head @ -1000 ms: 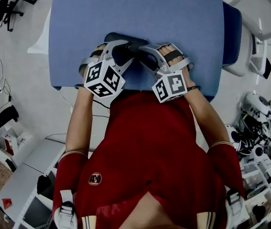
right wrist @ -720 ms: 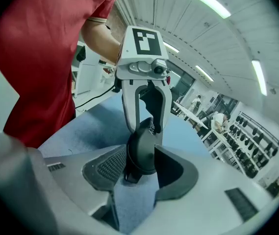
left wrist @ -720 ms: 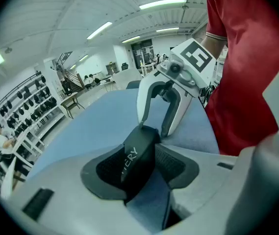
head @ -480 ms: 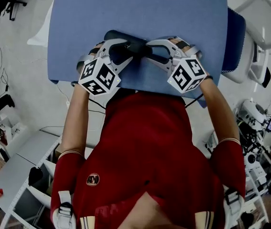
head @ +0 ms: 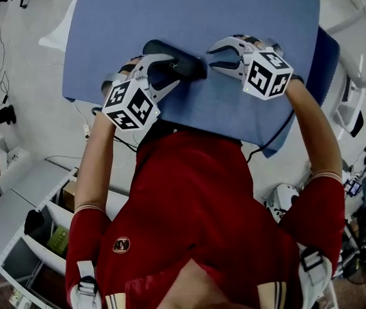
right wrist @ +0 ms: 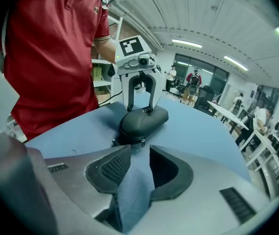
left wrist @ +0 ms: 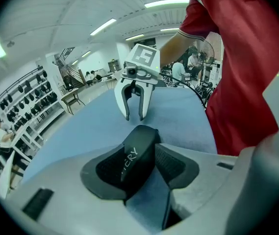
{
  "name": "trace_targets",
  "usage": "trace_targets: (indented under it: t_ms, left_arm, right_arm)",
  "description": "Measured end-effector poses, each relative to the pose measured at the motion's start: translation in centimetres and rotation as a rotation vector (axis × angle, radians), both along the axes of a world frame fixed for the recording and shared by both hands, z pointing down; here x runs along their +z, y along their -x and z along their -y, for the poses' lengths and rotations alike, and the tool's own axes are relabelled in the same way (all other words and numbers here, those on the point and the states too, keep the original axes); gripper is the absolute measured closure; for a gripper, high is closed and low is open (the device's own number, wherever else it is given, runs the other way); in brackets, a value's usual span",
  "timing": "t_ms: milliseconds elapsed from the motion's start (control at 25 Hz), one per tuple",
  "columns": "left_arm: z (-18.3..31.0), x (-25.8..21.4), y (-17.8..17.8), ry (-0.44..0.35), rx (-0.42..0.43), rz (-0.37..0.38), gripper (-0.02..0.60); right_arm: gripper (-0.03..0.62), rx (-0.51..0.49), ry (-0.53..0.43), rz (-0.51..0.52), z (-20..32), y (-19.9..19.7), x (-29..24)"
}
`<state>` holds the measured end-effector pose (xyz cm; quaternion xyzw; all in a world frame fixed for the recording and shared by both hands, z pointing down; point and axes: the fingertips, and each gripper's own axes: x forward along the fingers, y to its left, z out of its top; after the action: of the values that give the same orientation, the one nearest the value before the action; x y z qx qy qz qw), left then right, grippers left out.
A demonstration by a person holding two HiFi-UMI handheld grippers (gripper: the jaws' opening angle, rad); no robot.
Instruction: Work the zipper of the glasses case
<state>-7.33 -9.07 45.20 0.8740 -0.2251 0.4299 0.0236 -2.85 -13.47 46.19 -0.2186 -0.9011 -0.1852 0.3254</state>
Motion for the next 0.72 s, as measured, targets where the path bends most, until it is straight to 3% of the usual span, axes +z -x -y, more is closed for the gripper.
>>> trace_targets:
  t_ms: [280,720]
  left_arm:
    - [0.2,-0.1,-0.1,0.024,-0.005,-0.030,0.403]
    - [0.2,0.0,0.1,0.044,-0.018,-0.016,0.403]
  right_arm:
    - [0.485,-0.179,0.039,-0.032,-0.1,0.8,1.1]
    - [0.520,-0.502,-0.034,-0.084,-0.6,1.9,2.8]
